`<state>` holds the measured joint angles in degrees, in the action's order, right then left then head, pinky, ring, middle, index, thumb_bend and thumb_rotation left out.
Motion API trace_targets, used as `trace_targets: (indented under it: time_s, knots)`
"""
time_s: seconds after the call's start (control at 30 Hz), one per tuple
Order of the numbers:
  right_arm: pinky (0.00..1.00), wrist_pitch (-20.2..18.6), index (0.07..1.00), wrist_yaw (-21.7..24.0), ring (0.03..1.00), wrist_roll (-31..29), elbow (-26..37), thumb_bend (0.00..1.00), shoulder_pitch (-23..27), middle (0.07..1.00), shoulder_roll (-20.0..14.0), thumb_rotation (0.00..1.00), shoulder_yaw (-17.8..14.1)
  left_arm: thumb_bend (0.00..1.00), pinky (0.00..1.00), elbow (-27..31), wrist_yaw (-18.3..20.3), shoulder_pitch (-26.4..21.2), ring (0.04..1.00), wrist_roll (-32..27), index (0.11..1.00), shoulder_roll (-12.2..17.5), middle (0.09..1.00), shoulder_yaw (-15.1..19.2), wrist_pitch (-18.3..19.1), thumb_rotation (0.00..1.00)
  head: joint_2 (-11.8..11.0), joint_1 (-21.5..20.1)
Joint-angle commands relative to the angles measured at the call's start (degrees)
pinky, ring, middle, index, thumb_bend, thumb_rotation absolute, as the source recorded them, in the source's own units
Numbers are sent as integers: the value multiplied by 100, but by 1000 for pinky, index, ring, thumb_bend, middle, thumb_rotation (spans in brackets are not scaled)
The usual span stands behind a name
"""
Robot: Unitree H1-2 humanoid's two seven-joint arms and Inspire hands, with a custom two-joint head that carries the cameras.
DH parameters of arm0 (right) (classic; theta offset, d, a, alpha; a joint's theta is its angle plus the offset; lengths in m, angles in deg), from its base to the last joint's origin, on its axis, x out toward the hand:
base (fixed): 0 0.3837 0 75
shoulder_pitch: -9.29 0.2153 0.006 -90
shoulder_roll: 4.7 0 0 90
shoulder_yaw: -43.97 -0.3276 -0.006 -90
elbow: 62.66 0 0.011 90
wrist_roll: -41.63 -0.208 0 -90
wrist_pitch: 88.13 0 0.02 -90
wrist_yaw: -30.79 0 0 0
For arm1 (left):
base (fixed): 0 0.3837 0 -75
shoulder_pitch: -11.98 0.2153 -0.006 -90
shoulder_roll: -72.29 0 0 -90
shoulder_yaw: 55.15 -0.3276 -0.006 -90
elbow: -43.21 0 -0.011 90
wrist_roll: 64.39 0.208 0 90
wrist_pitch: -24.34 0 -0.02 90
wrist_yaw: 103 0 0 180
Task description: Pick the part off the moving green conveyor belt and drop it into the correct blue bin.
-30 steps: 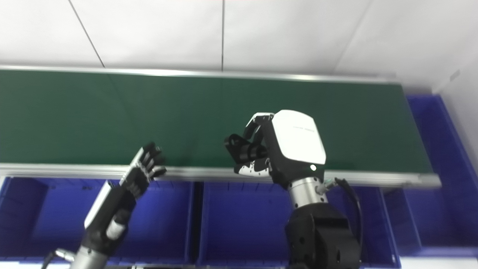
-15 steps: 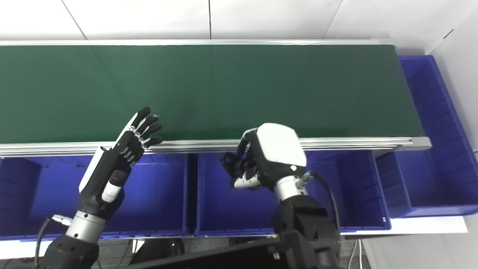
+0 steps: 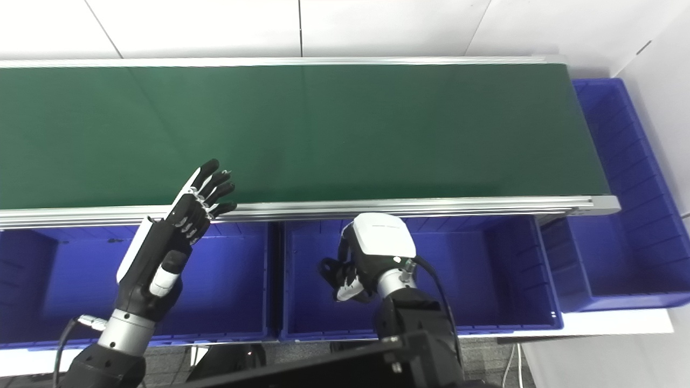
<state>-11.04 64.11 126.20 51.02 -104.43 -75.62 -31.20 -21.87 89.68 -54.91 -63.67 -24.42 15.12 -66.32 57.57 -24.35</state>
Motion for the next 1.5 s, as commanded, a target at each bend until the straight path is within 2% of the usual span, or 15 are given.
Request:
trace_targets:
  time_s: [0.0, 0.17, 0.2, 0.23, 0.27, 0.33, 0.5, 0.6, 0.83, 1.0, 1.1, 1.17, 1.3, 1.4, 1.47]
  knots:
    - [194, -82, 489, -339, 283, -20, -119, 527, 105, 475, 9, 0, 25, 1000, 835, 179, 12, 10, 915, 61, 965, -26, 945, -33, -150, 926, -6, 18]
    - [228, -322, 492, 62, 328, 256, -407, 527, 233, 480, 8, 11, 16, 1000, 831, 171, 10, 25, 911, 109, 964, -59, 944, -38, -184, 929, -32, 64]
    - [265, -341, 588, 146, 386, 336, -430, 673, 245, 530, -12, 229, 34, 1000, 830, 171, 11, 29, 910, 122, 964, -64, 944, -40, -189, 930, -32, 64]
    - [289, -357, 648, 370, 422, 485, -439, 764, 258, 562, -30, 367, 53, 1000, 828, 176, 9, 38, 910, 134, 964, -71, 945, -41, -198, 931, -32, 64]
    - [410, -373, 708, 534, 554, 590, -441, 849, 268, 670, -41, 488, 69, 1000, 828, 179, 7, 45, 909, 143, 963, -75, 944, -42, -204, 932, -32, 64]
    - [547, -381, 778, 863, 691, 764, -398, 940, 282, 778, -52, 609, 87, 1000, 828, 199, 0, 64, 908, 162, 961, -85, 943, -44, -194, 933, -30, 125]
    - [644, -414, 840, 1168, 785, 845, -289, 1000, 281, 849, -1, 697, 65, 1000, 834, 188, 27, 74, 912, 127, 963, -73, 950, -42, -221, 931, -37, 155]
    - [673, -403, 869, 1211, 791, 819, -228, 1000, 271, 854, 13, 723, 62, 1000, 836, 193, 32, 76, 916, 120, 963, -72, 954, -44, -211, 932, -54, 186]
    - [669, -349, 859, 1271, 778, 671, -147, 1000, 243, 842, -23, 756, 76, 1000, 840, 105, 33, 81, 918, 129, 963, -72, 956, -57, -309, 932, -122, 279]
    - [629, -320, 846, 1237, 749, 286, 55, 988, 56, 820, -60, 762, 114, 1000, 838, -39, 32, 136, 929, 181, 966, -74, 965, -128, -461, 931, -397, 545]
    - [593, -280, 839, 808, 729, -447, 482, 905, -318, 796, -8, 785, 108, 1000, 838, -179, 2, 198, 930, 265, 964, -74, 967, -178, -650, 942, -594, 691]
    - [522, -113, 811, 233, 658, -1218, 841, 825, -658, 738, 8, 791, 97, 1000, 838, -285, -14, 238, 933, 328, 964, -81, 970, -206, -791, 951, -737, 785]
    - [447, 479, 708, -1417, 548, -3400, 1269, 743, -1465, 634, 419, 780, -61, 1000, 849, -493, -12, 304, 944, 385, 963, -87, 978, -247, -1003, 953, -924, 883]
    - [511, 2019, 693, -2605, 604, -5409, 705, 719, -1845, 677, 598, 807, -109, 1000, 855, -653, 5, 320, 948, 372, 960, -74, 979, -260, -1125, 948, -1170, 954]
    - [595, 2954, 725, -3012, 671, -6070, 149, 728, -1823, 732, 563, 865, -133, 1000, 861, -757, 12, 333, 952, 346, 959, -60, 982, -258, -1218, 941, -1323, 958]
